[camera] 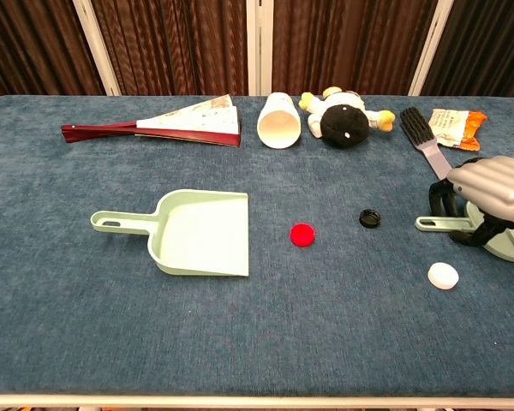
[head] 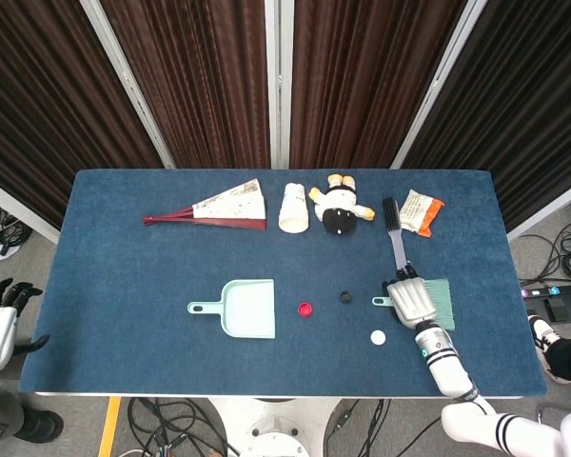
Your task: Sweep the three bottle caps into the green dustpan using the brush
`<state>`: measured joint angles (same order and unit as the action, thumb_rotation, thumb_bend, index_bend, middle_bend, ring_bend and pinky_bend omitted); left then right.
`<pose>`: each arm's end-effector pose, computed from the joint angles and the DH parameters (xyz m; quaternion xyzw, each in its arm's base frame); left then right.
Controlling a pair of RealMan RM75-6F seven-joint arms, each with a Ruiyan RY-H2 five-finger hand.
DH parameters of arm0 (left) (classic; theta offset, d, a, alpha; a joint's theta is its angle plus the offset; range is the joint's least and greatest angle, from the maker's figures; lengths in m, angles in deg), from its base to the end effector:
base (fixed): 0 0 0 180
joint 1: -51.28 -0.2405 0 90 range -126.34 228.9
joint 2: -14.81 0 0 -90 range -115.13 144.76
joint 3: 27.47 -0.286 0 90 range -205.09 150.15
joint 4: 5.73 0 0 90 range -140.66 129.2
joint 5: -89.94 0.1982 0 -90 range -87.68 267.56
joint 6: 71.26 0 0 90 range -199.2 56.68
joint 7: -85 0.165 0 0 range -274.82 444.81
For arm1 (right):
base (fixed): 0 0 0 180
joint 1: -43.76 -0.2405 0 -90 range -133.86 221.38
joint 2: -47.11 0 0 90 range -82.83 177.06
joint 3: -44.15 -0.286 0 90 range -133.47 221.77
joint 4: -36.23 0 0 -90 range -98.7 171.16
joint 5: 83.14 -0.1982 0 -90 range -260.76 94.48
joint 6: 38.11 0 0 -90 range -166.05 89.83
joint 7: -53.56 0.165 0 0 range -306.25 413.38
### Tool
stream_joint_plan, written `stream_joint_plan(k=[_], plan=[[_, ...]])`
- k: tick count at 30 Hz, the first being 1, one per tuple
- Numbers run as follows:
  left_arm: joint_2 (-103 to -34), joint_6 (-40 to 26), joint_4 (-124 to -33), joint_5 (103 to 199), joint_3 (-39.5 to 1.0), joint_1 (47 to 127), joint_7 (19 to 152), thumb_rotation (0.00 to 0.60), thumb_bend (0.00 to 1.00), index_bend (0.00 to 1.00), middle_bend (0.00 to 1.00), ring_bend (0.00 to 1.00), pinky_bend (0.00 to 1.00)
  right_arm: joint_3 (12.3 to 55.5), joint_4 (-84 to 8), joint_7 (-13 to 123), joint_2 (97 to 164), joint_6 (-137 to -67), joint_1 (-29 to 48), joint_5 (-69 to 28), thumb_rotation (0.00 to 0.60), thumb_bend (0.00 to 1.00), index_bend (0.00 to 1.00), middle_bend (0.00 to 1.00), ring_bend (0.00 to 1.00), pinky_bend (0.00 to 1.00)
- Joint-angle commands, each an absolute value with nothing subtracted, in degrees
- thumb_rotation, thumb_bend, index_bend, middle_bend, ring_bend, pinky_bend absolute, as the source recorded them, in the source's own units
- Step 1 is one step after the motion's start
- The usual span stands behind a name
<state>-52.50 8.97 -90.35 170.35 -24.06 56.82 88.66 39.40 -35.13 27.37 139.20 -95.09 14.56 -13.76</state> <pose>-0.3718 0.2102 0.1731 -0.6006 -0.3857 -0.3134 0.6264 -0.2889 -0.3337 -0.0206 0.7560 -0.3382 0.2365 0.5081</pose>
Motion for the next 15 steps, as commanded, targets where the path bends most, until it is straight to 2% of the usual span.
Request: stream_joint_plan(k=[1,7,15], plan=[[-51.12,7.53,-92.04,171.5,-23.66,58.56,89.29,0.6,0.09,0.29,0.21,0.1,0.13,38.51,-37.87,31.16,136.32,-96.24,14.77,-12.19,0.6,0.42,0.65,0.61,0.25,0.18],[-48.8,2.35,-95.0,172.65,-21.29,64.31,89.74,0.6,0.09,0.29,0.21,0.1,0.14,36.6,-45.6,34.81,128.36,-97.48,15.0,-11.39,0.6,0.46,0.66,0.62,0.26,0.18],[-49.03,-12.59,-99.1,168.77,-18.8,74.62,88.38,0.6,0.09,0.31,0.22,0.12,0.16,34.06,-50.64,34.95,121.06,-99.99,14.66,-10.72,0.6,0.45,0.66,0.61,0.26,0.18]])
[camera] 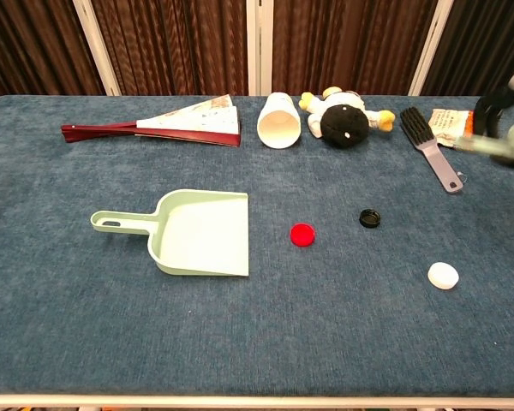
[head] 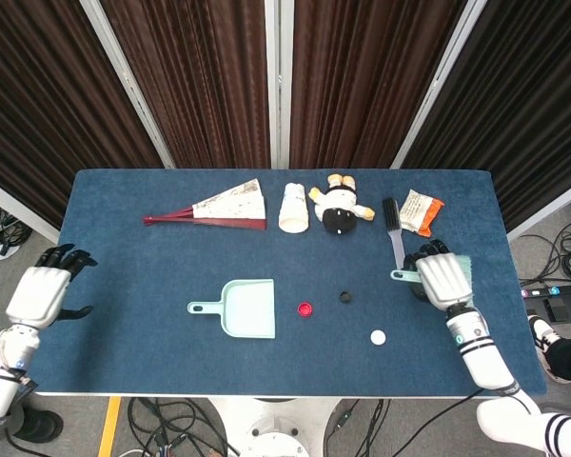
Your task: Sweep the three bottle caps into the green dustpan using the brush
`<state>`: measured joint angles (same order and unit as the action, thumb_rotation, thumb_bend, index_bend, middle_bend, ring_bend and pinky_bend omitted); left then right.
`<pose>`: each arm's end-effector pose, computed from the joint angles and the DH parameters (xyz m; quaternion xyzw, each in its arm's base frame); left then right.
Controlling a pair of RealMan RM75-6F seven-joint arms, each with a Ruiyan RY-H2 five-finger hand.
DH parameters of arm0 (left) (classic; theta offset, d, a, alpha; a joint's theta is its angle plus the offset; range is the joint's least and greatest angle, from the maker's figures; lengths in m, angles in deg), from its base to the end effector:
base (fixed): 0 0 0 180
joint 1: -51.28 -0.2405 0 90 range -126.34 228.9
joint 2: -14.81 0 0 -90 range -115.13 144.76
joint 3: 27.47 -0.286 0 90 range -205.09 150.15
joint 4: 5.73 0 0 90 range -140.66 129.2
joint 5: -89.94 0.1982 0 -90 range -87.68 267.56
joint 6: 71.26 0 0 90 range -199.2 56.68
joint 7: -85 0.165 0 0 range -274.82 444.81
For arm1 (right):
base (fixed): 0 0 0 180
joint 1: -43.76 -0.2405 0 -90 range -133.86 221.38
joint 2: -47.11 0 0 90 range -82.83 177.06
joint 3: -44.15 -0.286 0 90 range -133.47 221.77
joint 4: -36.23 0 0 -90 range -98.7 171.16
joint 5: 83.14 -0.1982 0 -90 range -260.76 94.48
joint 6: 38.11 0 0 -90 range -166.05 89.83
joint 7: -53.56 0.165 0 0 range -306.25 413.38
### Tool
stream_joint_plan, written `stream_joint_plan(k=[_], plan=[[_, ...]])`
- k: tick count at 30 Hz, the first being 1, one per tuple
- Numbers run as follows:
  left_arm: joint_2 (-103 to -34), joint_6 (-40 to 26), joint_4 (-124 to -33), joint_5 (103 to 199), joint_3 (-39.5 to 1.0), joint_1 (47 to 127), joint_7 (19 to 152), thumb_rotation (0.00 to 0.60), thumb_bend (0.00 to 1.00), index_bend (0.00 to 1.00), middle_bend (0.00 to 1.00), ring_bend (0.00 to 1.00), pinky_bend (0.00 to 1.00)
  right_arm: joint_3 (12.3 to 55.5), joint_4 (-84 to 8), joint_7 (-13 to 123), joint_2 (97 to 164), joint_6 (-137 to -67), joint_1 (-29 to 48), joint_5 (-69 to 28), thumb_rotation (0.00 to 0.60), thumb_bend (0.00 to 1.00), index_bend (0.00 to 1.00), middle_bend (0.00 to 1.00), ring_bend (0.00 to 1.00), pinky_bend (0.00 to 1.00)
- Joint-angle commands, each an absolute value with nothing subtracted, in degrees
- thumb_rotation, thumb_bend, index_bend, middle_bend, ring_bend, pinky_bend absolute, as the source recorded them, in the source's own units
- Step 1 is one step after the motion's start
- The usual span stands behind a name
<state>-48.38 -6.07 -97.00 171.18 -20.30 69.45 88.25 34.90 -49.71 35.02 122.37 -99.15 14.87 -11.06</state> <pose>-0.3066 0.2904 0.1564 -0.6792 -0.3831 -0.3367 0.5278 -0.2649 -0.3514 0.0891 0.7129 -0.3316 0.3193 0.5290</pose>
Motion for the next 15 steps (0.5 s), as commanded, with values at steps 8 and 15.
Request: stream_joint_plan(k=[8,15], plan=[[-56.39,-22.4,-97.99,160.01,-18.43,81.94,94.58,0.6,0.13,0.36,0.28,0.16,0.17,32.94,-51.69,35.97,119.05,-100.92,14.08,-10.61,0.6,0.45,0.66,0.6,0.25,0.18],[-60.04,-25.18,-100.81,152.41,-19.5,85.46,100.89,0.6,0.17,0.36,0.28,0.16,0.17,33.71,-50.93,37.27,119.22,-100.37,13.96,-10.46,0.6,0.45,0.66,0.6,0.25,0.18]])
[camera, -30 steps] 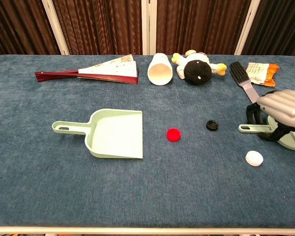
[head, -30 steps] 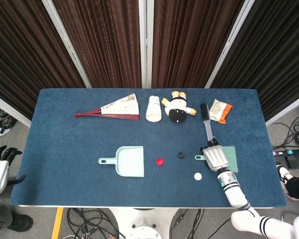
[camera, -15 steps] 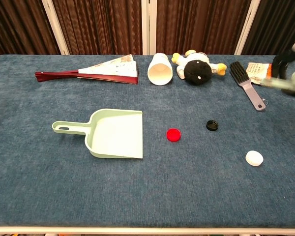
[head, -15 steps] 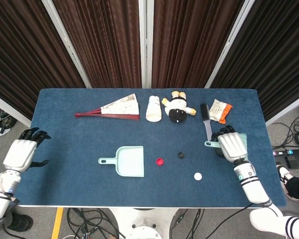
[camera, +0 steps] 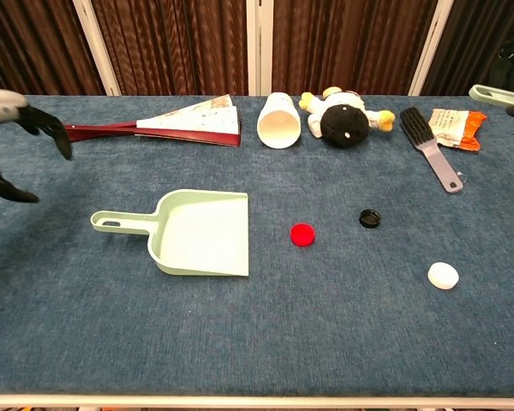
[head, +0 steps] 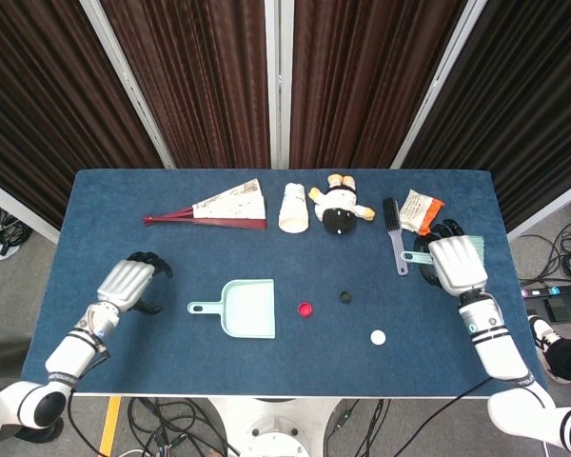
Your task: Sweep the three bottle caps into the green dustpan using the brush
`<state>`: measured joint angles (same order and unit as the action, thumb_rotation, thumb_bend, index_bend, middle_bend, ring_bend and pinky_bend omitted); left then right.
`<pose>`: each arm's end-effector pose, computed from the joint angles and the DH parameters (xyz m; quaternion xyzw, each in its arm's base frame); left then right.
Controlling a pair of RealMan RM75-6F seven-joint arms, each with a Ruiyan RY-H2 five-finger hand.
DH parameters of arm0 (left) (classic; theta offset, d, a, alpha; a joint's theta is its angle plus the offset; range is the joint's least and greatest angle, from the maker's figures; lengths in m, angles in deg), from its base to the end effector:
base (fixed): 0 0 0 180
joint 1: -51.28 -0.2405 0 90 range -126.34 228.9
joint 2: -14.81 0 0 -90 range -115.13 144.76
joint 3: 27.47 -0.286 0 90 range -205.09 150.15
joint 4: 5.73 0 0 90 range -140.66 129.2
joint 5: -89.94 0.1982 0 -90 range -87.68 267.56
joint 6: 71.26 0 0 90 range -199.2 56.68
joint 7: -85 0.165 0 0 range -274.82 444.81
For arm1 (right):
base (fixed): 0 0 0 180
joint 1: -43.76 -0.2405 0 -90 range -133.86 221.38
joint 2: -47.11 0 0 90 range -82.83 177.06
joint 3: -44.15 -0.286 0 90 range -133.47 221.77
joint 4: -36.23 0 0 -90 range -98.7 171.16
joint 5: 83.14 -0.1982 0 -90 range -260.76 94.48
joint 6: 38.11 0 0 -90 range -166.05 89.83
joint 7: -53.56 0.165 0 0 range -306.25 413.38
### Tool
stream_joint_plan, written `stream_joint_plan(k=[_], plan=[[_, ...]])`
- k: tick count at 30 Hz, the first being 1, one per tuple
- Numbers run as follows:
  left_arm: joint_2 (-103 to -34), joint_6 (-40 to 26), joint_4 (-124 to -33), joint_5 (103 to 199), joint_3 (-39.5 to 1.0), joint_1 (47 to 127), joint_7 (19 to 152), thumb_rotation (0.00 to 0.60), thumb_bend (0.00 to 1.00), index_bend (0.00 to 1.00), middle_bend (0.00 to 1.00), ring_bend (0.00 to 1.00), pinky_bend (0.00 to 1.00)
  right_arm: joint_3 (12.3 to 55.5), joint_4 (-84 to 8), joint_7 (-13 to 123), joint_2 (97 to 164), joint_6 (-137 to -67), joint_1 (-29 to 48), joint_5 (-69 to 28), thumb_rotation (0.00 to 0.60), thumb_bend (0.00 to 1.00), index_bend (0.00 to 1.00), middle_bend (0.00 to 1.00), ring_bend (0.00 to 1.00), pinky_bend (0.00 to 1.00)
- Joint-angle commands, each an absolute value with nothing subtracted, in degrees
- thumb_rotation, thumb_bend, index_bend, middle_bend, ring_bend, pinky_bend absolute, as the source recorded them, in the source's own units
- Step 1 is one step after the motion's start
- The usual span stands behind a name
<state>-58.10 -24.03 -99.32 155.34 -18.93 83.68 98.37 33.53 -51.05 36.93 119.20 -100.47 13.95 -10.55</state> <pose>-0.2452 0.3396 0.0536 -0.7346 -0.4515 -0.2899 0.4154 -0.2544 -0.3616 0.1156 0.7022 -0.3155 0.3424 0.5387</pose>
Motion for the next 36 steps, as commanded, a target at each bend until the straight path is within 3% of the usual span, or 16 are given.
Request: stream_joint_plan(k=[1,20,36], plan=[[-60.49,-25.39,-101.11,151.57,-19.61,85.8,101.21,0.6,0.17,0.36,0.28,0.16,0.17,33.79,-50.85,37.55,119.24,-100.46,14.01,-10.35,0.6,0.45,0.66,0.6,0.25,0.18],[-70.91,-21.76,-96.77,138.0,-21.87,92.26,111.01,0.6,0.2,0.39,0.34,0.21,0.18,34.66,-48.97,40.36,119.51,-101.11,14.58,-9.96,0.6,0.45,0.66,0.6,0.25,0.18],[-73.17,-18.78,-96.24,135.82,-22.57,93.35,112.58,0.6,0.24,0.47,0.44,0.28,0.2,35.08,-47.88,42.46,119.46,-101.28,15.01,-9.67,0.6,0.45,0.66,0.6,0.25,0.18]])
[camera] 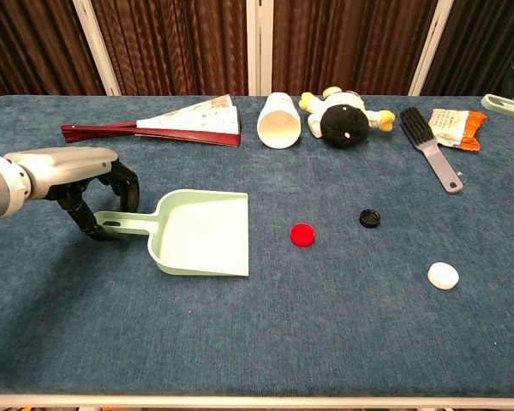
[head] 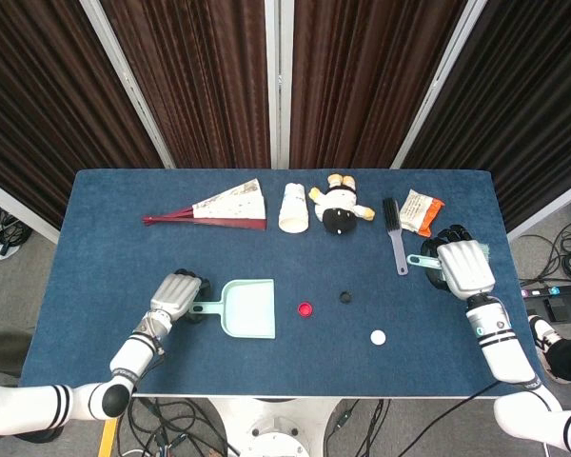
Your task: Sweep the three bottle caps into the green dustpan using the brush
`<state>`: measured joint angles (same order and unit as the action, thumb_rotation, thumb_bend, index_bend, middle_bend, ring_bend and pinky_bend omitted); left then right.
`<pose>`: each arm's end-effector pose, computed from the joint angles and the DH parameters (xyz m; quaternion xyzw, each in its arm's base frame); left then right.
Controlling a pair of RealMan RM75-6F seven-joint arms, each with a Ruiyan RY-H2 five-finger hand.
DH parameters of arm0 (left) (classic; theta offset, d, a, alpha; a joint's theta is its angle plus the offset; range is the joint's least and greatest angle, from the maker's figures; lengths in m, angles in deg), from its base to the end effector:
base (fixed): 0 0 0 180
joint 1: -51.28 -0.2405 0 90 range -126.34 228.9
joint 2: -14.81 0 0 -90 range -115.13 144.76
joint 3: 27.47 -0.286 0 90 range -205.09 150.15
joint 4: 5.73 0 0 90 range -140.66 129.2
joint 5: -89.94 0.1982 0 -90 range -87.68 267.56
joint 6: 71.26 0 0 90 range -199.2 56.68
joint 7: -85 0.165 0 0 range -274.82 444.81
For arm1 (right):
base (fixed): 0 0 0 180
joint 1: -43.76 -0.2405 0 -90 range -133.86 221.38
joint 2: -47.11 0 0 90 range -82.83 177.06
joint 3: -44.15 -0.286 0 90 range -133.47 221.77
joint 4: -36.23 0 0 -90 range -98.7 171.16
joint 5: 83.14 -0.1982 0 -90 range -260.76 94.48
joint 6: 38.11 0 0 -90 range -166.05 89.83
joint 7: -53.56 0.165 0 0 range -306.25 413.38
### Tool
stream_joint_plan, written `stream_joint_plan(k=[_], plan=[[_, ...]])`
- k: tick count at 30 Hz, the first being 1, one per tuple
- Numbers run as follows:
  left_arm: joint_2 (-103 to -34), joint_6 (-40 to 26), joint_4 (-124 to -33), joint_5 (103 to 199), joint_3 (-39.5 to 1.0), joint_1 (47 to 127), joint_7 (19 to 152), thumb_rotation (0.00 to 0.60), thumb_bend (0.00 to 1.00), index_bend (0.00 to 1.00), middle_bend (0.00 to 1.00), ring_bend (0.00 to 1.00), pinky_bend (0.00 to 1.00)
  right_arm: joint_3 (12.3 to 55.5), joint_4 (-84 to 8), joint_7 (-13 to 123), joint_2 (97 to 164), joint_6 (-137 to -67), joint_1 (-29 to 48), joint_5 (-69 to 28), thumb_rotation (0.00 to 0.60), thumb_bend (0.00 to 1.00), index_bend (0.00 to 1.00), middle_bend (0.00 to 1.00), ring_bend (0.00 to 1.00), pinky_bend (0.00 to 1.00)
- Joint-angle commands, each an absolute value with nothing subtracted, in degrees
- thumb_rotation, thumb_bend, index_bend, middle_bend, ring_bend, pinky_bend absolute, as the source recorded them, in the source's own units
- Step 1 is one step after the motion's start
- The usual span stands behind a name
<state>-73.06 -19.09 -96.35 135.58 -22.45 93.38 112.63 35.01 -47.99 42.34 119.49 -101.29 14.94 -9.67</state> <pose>-0.2054 0.3461 -0.0365 -0.7387 -0.4772 -0.2551 0.4019 -0.2729 -0.3576 0.1181 0.6899 -0.3366 0.3469 0.5388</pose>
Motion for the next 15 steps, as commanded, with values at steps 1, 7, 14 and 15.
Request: stream_joint_plan(k=[1,7,14,15], plan=[[-73.2,-18.73,-96.22,135.85,-22.64,93.36,112.55,0.6,0.24,0.48,0.44,0.28,0.2,35.11,-47.81,42.52,119.45,-101.27,15.03,-9.67,0.6,0.45,0.66,0.6,0.25,0.18],[-73.71,-18.34,-95.63,135.94,-22.8,93.4,112.14,0.6,0.24,0.49,0.45,0.28,0.2,35.37,-47.83,42.7,119.31,-101.28,15.2,-9.52,0.6,0.45,0.66,0.6,0.25,0.18],[-74.74,-18.47,-94.25,136.97,-22.84,93.5,111.27,0.6,0.28,0.51,0.48,0.31,0.25,35.55,-47.96,43.13,119.41,-101.27,15.36,-9.45,0.6,0.45,0.66,0.6,0.25,0.18],[-74.85,-18.48,-94.12,137.15,-22.79,93.49,111.06,0.6,0.29,0.52,0.49,0.31,0.25,35.58,-47.97,43.17,119.43,-101.25,15.38,-9.43,0.6,0.45,0.66,0.6,0.25,0.18]])
